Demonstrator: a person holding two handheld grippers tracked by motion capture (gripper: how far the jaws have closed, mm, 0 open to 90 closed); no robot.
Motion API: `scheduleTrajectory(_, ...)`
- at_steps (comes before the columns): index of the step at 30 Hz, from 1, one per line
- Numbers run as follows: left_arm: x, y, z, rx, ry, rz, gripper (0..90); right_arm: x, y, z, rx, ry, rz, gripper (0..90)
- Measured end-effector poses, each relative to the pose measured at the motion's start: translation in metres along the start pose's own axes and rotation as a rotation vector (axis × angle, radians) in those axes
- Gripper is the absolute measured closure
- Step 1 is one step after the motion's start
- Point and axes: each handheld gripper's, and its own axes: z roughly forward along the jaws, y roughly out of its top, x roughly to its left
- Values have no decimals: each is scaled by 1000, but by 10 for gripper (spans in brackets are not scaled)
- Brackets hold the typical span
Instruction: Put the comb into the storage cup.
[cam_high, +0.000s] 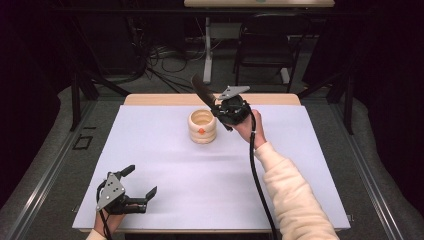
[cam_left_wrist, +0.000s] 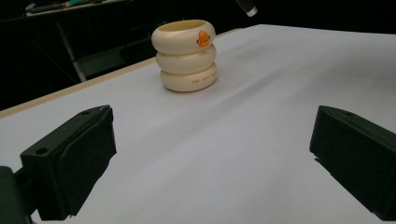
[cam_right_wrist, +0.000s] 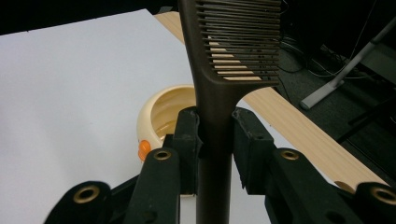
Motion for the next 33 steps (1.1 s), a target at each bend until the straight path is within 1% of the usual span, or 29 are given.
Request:
scheduleTrajectory(14, 0, 0, 0, -1, -1, -1, 1, 4, 13, 3, -33, 5, -4, 722)
scheduleTrajectory(33, 0, 0, 0, -2, -4, -2, 1, 7, 24, 8, -65, 9, 2, 722)
